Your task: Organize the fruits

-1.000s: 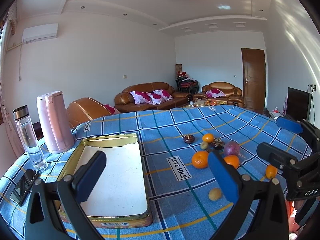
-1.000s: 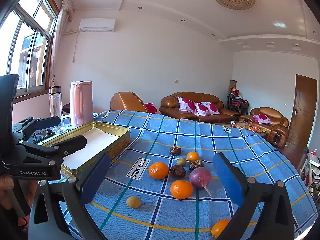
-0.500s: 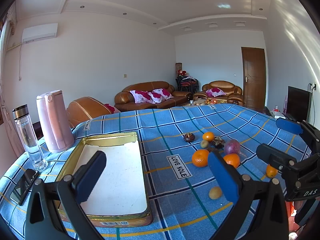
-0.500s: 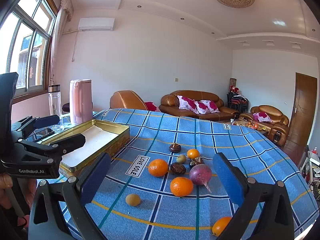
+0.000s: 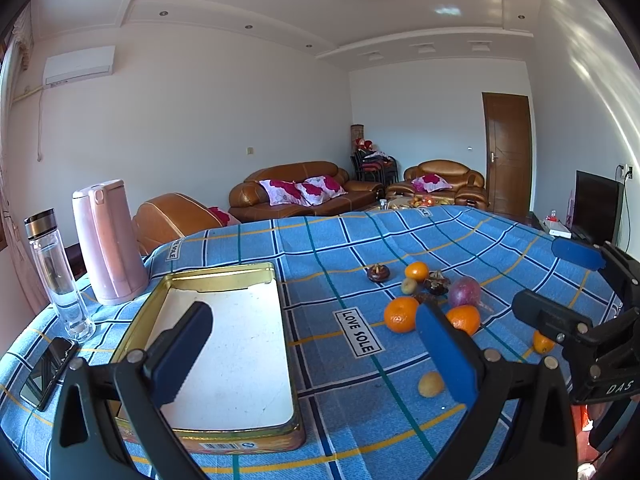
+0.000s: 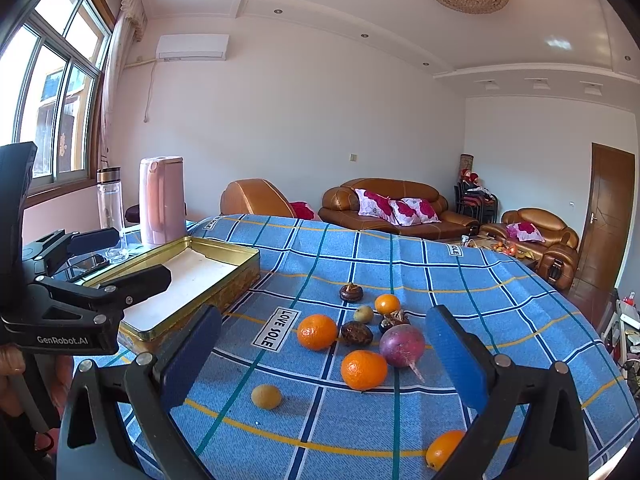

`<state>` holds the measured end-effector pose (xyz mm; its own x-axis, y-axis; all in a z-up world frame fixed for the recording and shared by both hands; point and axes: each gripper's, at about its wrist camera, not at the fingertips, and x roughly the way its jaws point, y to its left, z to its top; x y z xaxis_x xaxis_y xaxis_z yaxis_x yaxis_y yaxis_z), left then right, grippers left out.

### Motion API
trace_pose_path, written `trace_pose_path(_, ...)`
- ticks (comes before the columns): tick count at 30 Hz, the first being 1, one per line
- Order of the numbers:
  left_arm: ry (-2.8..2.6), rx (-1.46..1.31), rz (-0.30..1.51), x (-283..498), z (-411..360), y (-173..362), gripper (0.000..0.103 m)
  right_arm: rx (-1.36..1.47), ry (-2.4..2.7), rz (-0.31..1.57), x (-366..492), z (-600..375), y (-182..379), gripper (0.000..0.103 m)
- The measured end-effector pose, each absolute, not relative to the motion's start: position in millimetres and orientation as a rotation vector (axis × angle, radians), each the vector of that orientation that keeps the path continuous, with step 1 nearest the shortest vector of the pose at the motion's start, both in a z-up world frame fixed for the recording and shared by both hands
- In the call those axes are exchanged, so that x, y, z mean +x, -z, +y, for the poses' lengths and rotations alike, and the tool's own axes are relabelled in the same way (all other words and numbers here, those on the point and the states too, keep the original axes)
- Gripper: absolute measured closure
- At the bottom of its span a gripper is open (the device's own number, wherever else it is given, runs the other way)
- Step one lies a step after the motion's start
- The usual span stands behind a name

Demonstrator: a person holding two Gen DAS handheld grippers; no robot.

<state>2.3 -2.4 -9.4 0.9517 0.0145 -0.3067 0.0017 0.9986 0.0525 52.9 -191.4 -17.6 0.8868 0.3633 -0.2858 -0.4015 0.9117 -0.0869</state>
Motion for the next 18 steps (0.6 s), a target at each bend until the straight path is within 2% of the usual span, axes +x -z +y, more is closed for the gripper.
trace_pose_path(18, -0.002, 0.065, 0.328, 3.6, -5.2, 17.6, 0.000, -0.135, -0.391, 0.277, 54.7, -198.6, 23.4, 0.001)
